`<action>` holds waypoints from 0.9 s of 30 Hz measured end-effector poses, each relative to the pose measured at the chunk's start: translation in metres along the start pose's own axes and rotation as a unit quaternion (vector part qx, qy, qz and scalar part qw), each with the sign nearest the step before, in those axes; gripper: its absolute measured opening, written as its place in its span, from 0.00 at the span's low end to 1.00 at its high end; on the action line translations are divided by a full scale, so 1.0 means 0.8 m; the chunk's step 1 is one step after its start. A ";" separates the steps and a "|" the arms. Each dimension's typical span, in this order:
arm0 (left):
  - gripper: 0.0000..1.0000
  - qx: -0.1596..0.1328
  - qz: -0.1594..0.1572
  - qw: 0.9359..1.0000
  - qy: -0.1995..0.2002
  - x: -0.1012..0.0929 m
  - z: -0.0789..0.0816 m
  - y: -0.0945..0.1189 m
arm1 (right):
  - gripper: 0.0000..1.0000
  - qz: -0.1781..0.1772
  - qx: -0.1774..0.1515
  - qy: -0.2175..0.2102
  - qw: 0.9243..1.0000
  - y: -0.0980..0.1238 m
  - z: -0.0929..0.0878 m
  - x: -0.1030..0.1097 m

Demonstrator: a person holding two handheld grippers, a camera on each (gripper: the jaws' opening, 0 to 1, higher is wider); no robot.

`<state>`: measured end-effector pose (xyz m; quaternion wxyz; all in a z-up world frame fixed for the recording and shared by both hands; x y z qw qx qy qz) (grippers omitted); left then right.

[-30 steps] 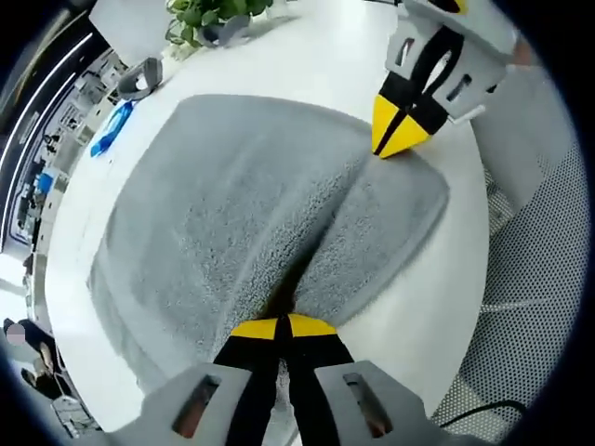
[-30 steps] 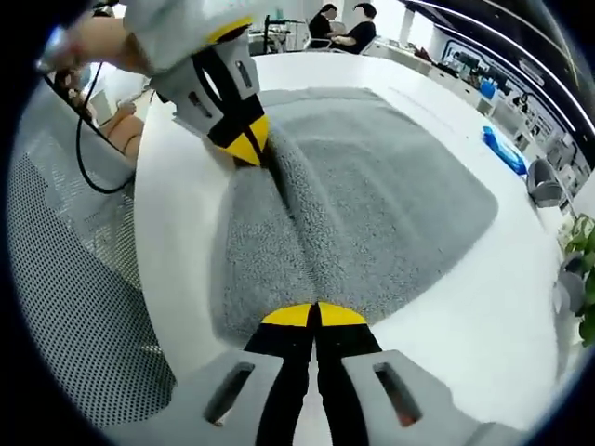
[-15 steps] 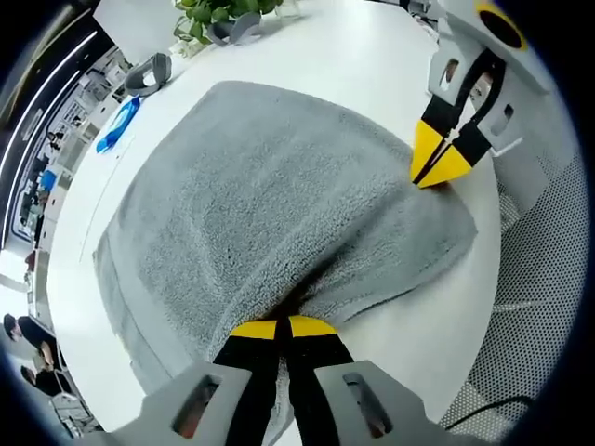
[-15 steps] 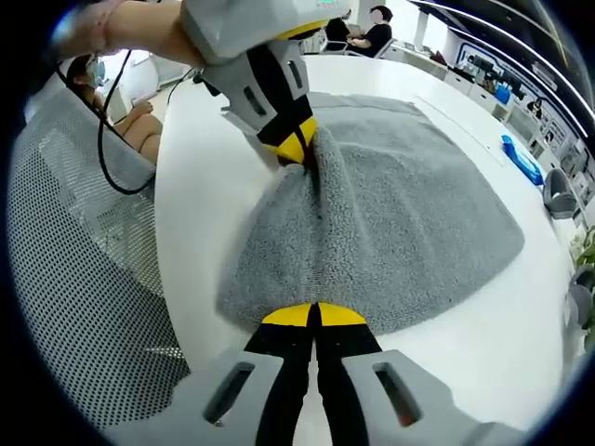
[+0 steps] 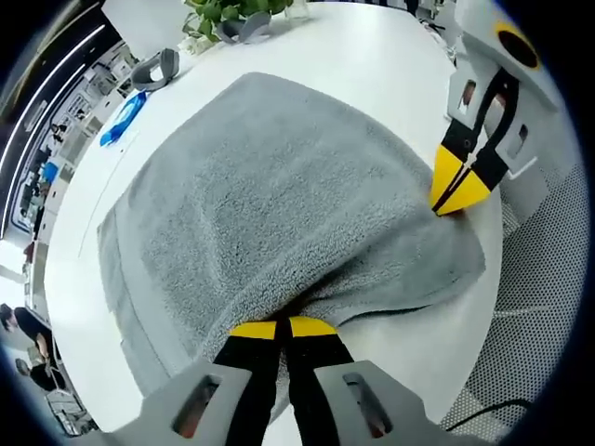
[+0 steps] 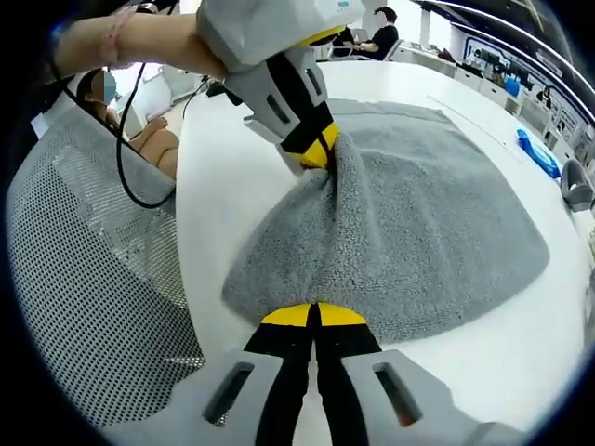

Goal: Fold the towel on the table until its edges align and the towel forms a compact rectangular stack.

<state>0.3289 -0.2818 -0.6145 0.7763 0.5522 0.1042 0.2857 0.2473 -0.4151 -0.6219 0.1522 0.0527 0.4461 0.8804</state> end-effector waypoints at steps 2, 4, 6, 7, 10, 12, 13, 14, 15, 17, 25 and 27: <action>0.02 0.004 -0.002 1.000 0.002 0.000 0.001 0.000 | 0.00 0.010 -0.006 -0.007 1.000 -0.001 0.002 0.004; 0.02 0.005 -0.002 1.000 0.002 0.000 0.001 0.000 | 0.00 0.025 -0.013 -0.010 1.000 -0.003 0.004 0.008; 0.02 0.004 -0.001 1.000 0.000 0.000 0.000 0.000 | 0.00 0.038 -0.018 -0.013 0.999 -0.004 0.006 0.013; 0.02 0.004 -0.001 1.000 -0.001 0.000 0.000 0.000 | 0.00 0.043 -0.022 -0.018 0.999 -0.005 0.007 0.015; 0.02 0.005 -0.002 1.000 -0.007 0.000 0.000 0.000 | 0.00 0.057 -0.030 -0.028 0.998 -0.007 0.010 0.022; 0.02 0.007 -0.003 1.000 -0.006 0.001 0.001 0.000 | 0.00 0.067 -0.033 -0.023 0.997 -0.009 0.013 0.026; 0.02 0.008 -0.002 1.000 -0.004 0.002 0.000 0.000 | 0.00 0.070 -0.033 -0.002 0.997 -0.010 0.014 0.027; 0.02 0.007 -0.002 1.000 -0.004 0.002 0.000 0.000 | 0.00 0.067 -0.032 0.025 0.997 -0.010 0.016 0.028; 0.02 0.007 -0.002 1.000 -0.004 0.001 0.000 0.000 | 0.00 0.064 -0.031 0.032 0.997 -0.010 0.016 0.030; 0.02 0.007 -0.003 1.000 -0.005 0.001 0.000 0.000 | 0.00 0.060 -0.030 0.034 0.997 -0.011 0.017 0.034; 0.02 0.008 -0.001 1.000 -0.009 0.001 0.000 0.000 | 0.00 0.083 -0.040 0.024 0.995 -0.015 0.022 0.040; 0.02 0.011 -0.001 1.000 -0.010 0.001 0.001 0.000 | 0.00 0.087 -0.041 0.027 0.995 -0.016 0.024 0.043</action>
Point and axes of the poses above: the point that each gripper's makers call its tool centre point, and the gripper's own axes: y roughly backward along the fingers, x roughly to its left, z roughly out of its top, the point moved 5 cm from there along y, roughly backward along the fingers, and after that the axes turned 12 degrees about y, right-handed, at the moved point
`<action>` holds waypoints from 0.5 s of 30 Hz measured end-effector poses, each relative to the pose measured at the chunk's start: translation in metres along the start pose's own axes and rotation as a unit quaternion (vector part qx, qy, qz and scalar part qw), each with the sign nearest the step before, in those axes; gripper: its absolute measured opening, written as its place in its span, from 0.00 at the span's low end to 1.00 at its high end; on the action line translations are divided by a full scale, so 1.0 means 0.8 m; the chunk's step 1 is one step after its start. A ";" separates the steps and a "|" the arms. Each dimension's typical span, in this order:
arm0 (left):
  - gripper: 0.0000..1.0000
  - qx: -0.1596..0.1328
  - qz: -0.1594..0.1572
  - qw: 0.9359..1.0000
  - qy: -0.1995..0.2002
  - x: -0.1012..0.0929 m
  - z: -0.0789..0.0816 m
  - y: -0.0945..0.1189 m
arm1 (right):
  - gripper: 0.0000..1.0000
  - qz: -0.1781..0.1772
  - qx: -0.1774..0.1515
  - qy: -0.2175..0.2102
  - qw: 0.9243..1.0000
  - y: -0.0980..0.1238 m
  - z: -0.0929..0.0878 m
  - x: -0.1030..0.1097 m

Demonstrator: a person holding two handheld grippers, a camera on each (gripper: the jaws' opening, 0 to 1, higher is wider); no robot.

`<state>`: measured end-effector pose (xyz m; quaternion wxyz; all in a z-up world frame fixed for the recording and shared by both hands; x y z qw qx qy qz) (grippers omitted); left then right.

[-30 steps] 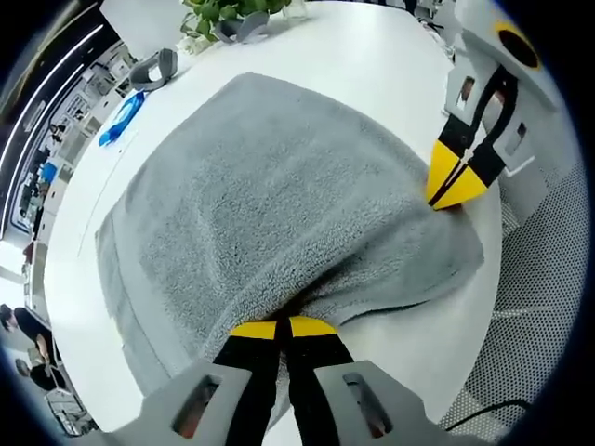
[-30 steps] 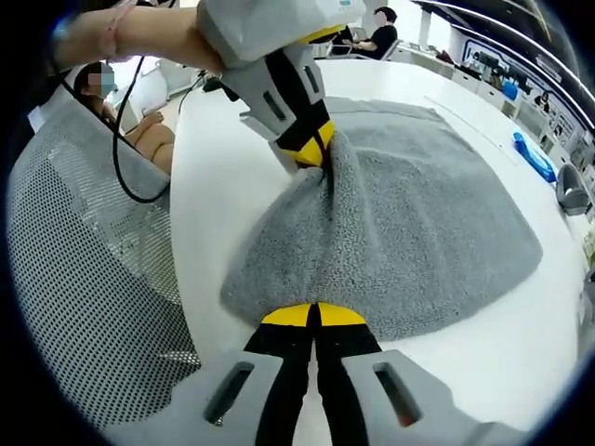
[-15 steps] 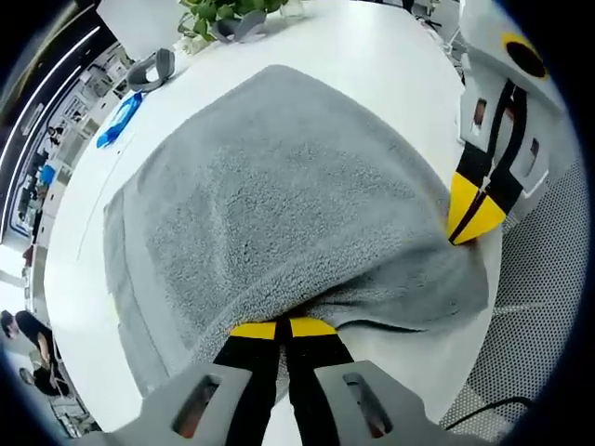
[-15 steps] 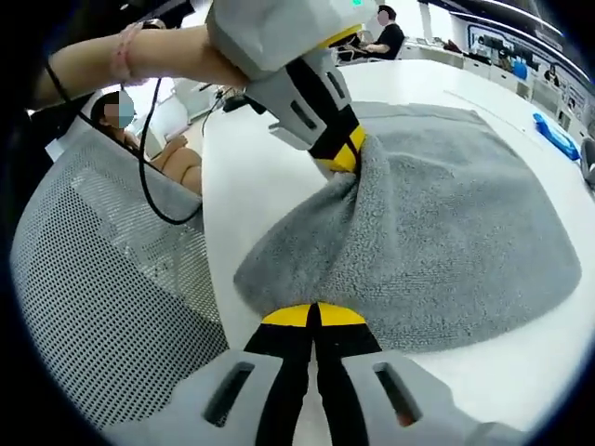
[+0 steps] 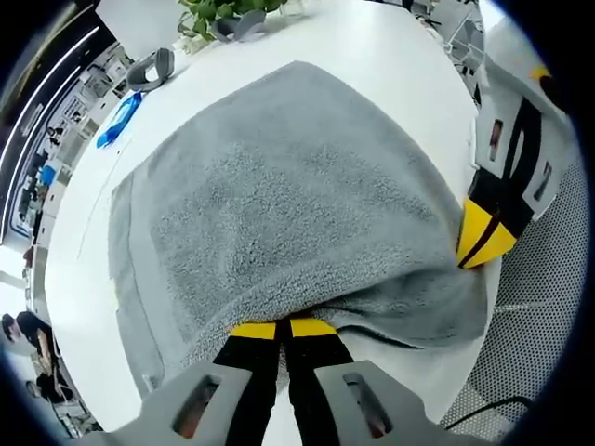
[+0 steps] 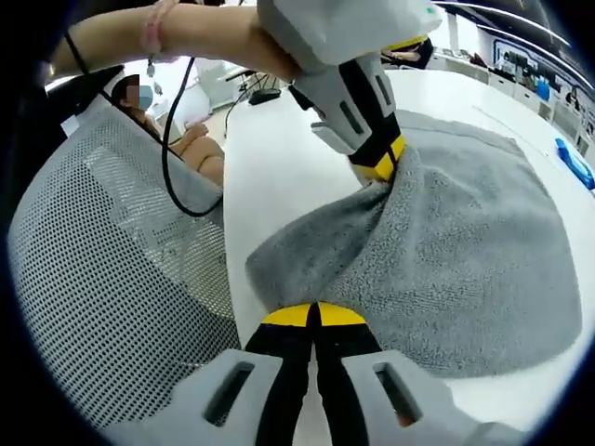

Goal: Fold the towel on the table until its edges align and the towel forms a compact rectangular stack.

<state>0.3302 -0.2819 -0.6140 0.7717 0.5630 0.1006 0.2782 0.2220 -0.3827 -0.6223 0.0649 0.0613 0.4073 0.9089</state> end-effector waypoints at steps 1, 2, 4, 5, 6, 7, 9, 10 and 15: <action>0.02 0.001 0.000 1.000 0.001 0.000 0.000 0.000 | 0.00 0.003 0.000 0.003 1.000 -0.001 0.001 0.001; 0.02 0.001 0.000 1.000 0.001 0.000 0.000 0.000 | 0.00 0.006 -0.001 0.008 1.000 -0.002 0.002 0.002; 0.02 0.000 0.003 1.000 -0.003 -0.001 0.000 0.000 | 0.00 0.007 -0.001 0.011 1.000 -0.003 0.003 0.003; 0.02 0.000 0.003 1.000 -0.004 -0.001 0.000 0.000 | 0.00 0.007 -0.001 0.011 1.000 -0.003 0.003 0.004; 0.02 0.000 0.003 1.000 -0.005 -0.001 0.000 0.000 | 0.00 0.006 -0.001 0.010 1.000 -0.003 0.003 0.004; 0.02 0.000 0.002 1.000 -0.005 0.000 0.000 0.000 | 0.00 0.006 0.000 0.013 1.000 -0.004 0.004 0.005; 0.02 0.001 -0.002 1.000 0.002 0.001 0.001 0.000 | 0.00 0.008 0.004 0.029 1.000 -0.005 0.005 0.006; 0.02 0.001 -0.003 1.000 0.006 0.001 0.001 0.000 | 0.00 0.009 0.004 0.031 0.999 -0.005 0.005 0.006; 0.02 -0.003 -0.005 1.000 0.004 0.001 0.000 0.000 | 0.00 0.010 0.002 0.036 0.999 -0.008 0.008 0.010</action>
Point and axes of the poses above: the point that each gripper's makers call its tool centre point, and the gripper's own axes: y roughly backward along the fingers, x roughly to its left, z roughly out of its top, the point moved 5 cm from there along y, roughly backward along the fingers, and after that the axes turned 12 degrees about y, right-handed, at the moved point
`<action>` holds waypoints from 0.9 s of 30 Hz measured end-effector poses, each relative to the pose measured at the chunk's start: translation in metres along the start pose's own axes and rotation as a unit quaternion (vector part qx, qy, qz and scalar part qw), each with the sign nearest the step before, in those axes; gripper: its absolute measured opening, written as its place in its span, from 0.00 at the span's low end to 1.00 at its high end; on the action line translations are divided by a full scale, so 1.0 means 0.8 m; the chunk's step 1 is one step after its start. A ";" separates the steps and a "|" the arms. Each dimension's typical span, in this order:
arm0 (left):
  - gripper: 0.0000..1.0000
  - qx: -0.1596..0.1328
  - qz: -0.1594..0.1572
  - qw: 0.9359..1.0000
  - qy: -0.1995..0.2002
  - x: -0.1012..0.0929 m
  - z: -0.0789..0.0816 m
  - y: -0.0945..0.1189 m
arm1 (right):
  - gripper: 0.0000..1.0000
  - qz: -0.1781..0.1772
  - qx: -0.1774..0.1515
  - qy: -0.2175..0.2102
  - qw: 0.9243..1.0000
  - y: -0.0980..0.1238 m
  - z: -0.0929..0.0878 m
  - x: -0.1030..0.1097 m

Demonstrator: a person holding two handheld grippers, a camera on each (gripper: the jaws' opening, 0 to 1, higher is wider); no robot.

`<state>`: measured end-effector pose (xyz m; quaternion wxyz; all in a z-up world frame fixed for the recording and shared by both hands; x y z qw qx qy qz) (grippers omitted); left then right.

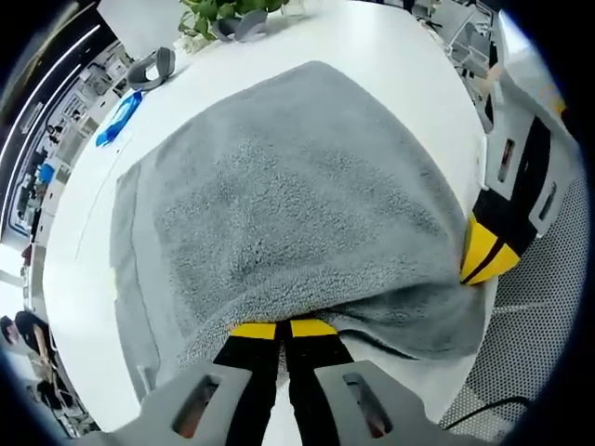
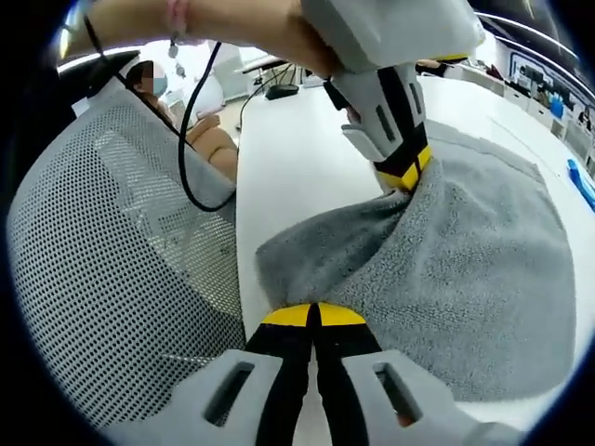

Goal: Fold the towel on the table until its edges align and the towel forms a compact rectangular stack.

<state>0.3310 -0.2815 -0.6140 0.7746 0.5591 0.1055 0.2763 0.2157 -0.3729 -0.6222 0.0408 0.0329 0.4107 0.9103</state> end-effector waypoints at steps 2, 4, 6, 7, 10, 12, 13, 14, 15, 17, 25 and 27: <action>0.02 0.003 -0.003 1.000 0.003 0.002 0.001 -0.001 | 0.00 0.004 -0.001 -0.001 1.000 -0.003 0.003 0.002; 0.02 0.004 -0.006 1.000 0.006 0.001 0.001 0.000 | 0.00 0.011 -0.004 0.003 1.000 -0.006 0.006 0.005; 0.02 0.002 -0.006 1.000 0.006 0.001 0.000 -0.001 | 0.00 0.015 -0.005 0.009 1.000 -0.009 0.009 0.008; 0.02 0.002 -0.005 1.000 0.003 0.001 0.000 0.000 | 0.00 0.016 -0.004 0.010 1.000 -0.010 0.011 0.009; 0.02 0.004 -0.004 1.000 0.001 0.000 0.001 -0.001 | 0.00 0.015 -0.001 0.017 1.000 -0.011 0.013 0.010; 0.02 0.005 -0.002 1.000 0.001 0.000 0.001 -0.001 | 0.00 0.031 0.004 0.077 0.997 -0.008 0.013 0.008; 0.02 0.004 0.000 1.000 0.001 0.000 0.001 0.000 | 0.00 0.035 0.008 0.086 0.996 -0.004 0.011 0.006; 0.02 0.001 0.001 1.000 0.004 0.000 0.000 0.000 | 0.00 0.024 0.004 0.069 0.997 0.004 0.011 -0.001; 0.02 -0.001 0.001 1.000 0.007 0.000 0.000 0.000 | 0.00 0.002 -0.015 0.052 0.999 0.010 0.013 -0.012; 0.02 -0.008 -0.002 1.000 0.010 0.001 -0.002 0.000 | 0.00 -0.062 -0.052 0.003 0.997 0.034 0.015 -0.046; 0.02 -0.014 -0.006 1.000 0.019 0.000 -0.002 0.000 | 0.00 -0.264 0.047 -0.087 0.959 0.102 -0.085 -0.142; 0.02 -0.012 -0.006 1.000 0.015 0.000 -0.002 0.000 | 0.00 -0.259 0.098 -0.101 0.955 0.102 -0.108 -0.139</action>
Point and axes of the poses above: the point that each gripper's makers call its tool centre point, and the gripper's own axes: y roughly backward along the fingers, x roughly to its left, z roughly out of its top, the point moved 5 cm from there along y, roughly backward along the fingers, and after that the axes turned 12 degrees about y, right-handed, at the moved point
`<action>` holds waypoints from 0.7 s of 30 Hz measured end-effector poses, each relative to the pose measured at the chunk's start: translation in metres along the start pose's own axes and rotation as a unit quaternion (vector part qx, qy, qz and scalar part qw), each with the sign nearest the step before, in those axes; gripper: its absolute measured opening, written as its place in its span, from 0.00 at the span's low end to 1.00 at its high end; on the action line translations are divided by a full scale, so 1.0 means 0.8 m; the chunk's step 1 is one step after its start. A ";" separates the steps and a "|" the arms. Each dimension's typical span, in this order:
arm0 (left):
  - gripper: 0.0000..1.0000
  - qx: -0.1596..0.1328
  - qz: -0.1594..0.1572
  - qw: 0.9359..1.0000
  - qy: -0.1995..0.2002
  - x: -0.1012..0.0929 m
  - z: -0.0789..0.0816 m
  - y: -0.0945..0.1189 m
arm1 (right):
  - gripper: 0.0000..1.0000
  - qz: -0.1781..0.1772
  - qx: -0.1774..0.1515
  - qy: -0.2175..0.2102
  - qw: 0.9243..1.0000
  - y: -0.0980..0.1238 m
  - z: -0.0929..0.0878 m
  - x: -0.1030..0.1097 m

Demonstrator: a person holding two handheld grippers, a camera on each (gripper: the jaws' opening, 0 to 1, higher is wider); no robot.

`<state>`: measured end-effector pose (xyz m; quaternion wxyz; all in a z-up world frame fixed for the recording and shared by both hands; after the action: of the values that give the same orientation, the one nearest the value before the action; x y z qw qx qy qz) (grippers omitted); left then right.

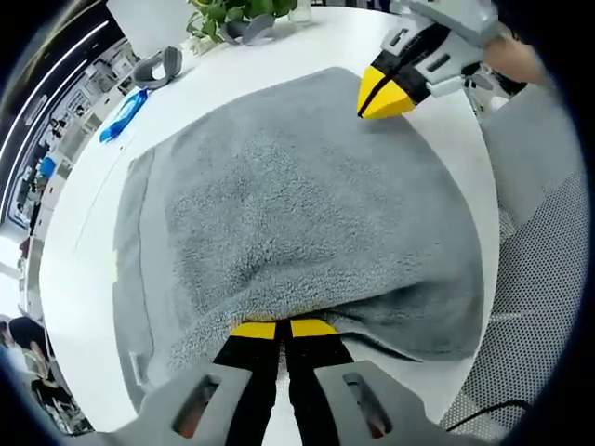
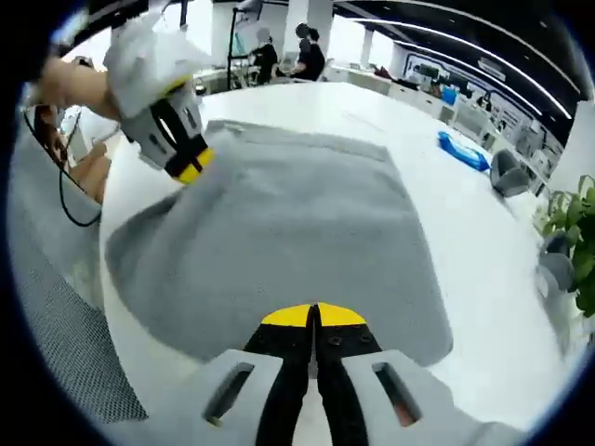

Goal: Fold the towel on the table until its edges align and the towel forms a compact rectangular stack.

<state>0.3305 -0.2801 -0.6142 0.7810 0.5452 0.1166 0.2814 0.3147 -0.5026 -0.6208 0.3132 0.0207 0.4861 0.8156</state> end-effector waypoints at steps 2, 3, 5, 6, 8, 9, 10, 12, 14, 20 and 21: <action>0.02 0.002 -0.002 1.000 0.000 0.001 0.001 0.000 | 0.00 0.001 -0.034 -0.006 0.999 -0.003 0.007 0.006; 0.02 0.003 -0.004 1.000 -0.002 0.001 0.001 0.000 | 0.00 0.000 -0.018 -0.008 1.000 -0.005 0.005 0.007; 0.02 0.004 -0.008 1.000 -0.010 0.001 0.001 0.000 | 0.00 -0.015 -0.012 0.037 0.999 -0.001 0.007 0.009; 0.02 0.005 -0.010 1.000 -0.024 0.002 0.001 -0.001 | 0.00 -0.017 -0.010 0.042 0.999 -0.001 0.006 0.011; 0.02 0.009 -0.012 0.999 -0.032 0.001 0.001 -0.001 | 0.00 -0.007 -0.001 0.031 0.999 0.002 0.005 0.013; 0.02 0.012 -0.013 0.999 -0.035 0.001 0.002 -0.001 | 0.00 0.001 0.007 0.018 1.000 0.004 0.004 0.015; 0.02 0.016 -0.014 0.999 -0.040 0.002 0.003 -0.001 | 0.00 0.002 0.010 0.014 1.000 0.005 0.003 0.015; 0.02 0.023 -0.014 0.999 -0.047 0.002 0.004 -0.002 | 0.00 0.004 0.020 0.025 0.999 0.006 0.002 0.018; 0.02 0.031 -0.013 0.998 -0.060 0.003 0.005 -0.002 | 0.00 0.006 0.034 0.042 0.999 0.008 0.002 0.022; 0.02 0.050 -0.010 0.995 -0.083 0.009 0.005 -0.003 | 0.00 0.010 0.053 0.044 0.998 0.011 -0.001 0.026; 0.02 0.053 -0.010 0.995 -0.085 0.010 0.004 -0.003 | 0.00 0.011 0.054 0.043 0.998 0.011 -0.001 0.026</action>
<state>0.3394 -0.2791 -0.6141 0.7608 0.6066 0.0697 0.2199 0.2932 -0.4946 -0.6198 0.2815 0.0078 0.5418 0.7919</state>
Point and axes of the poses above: the point that each gripper's makers call its tool centre point, and the gripper's own axes: y roughly backward along the fingers, x roughly to its left, z roughly out of its top, the point moved 5 cm from there along y, roughly backward along the fingers, and after that the axes turned 12 degrees about y, right-handed, at the moved point
